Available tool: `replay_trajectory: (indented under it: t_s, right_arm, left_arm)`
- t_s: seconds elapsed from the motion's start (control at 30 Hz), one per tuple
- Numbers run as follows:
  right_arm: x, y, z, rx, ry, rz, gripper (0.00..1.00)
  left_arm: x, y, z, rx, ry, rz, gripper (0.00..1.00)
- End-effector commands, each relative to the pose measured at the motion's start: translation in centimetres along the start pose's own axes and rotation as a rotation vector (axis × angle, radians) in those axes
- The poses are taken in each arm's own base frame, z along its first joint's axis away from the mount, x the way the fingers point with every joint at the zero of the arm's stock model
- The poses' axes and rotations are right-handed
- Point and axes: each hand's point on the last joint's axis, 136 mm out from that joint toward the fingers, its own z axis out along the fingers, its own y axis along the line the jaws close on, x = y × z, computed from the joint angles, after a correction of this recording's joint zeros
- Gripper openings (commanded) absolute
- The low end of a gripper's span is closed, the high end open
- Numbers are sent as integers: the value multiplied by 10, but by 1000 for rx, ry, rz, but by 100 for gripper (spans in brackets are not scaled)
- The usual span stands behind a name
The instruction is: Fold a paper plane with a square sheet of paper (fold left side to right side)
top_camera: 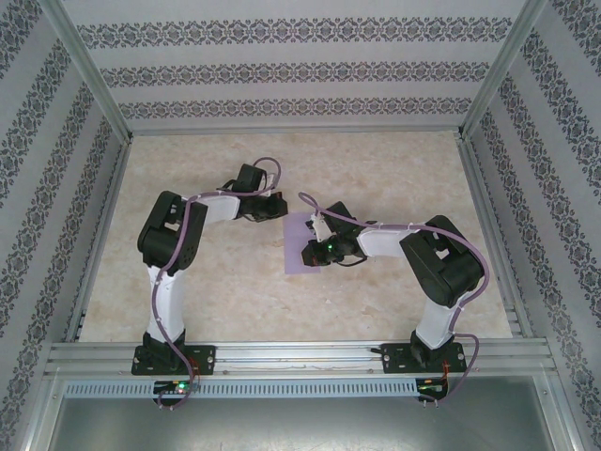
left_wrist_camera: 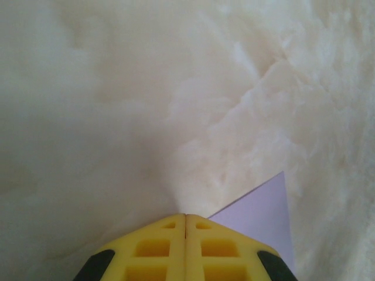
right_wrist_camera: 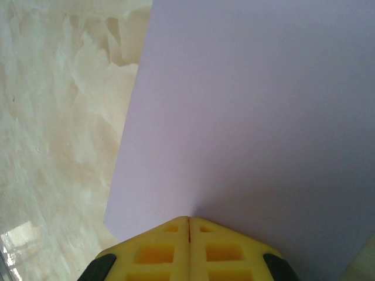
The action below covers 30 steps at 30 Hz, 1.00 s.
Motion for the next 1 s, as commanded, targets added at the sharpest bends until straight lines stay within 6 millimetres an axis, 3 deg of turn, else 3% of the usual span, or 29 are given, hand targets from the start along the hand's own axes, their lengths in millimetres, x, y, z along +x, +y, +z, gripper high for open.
replay_trajectory:
  t_s: [0.0, 0.2, 0.43, 0.63, 0.83, 0.97]
  right_arm:
    - [95, -50, 8, 175, 290, 178, 0]
    - [86, -44, 9, 150, 267, 179, 0]
    - [82, -40, 13, 136, 266, 182, 0]
    - [83, -41, 15, 139, 270, 187, 0]
    - [79, -36, 14, 128, 258, 188, 0]
    - [62, -20, 10, 70, 217, 178, 10]
  left_arm:
    - [-8, 2, -34, -33, -69, 35, 0]
    - [39, -20, -52, 38, -12, 21, 0]
    - [76, -39, -37, 100, 58, -1, 0]
    - [87, -34, -20, 80, 106, -5, 0]
    - [96, -16, -19, -7, 129, 13, 0]
    - [102, -11, -19, -17, 144, 11, 0]
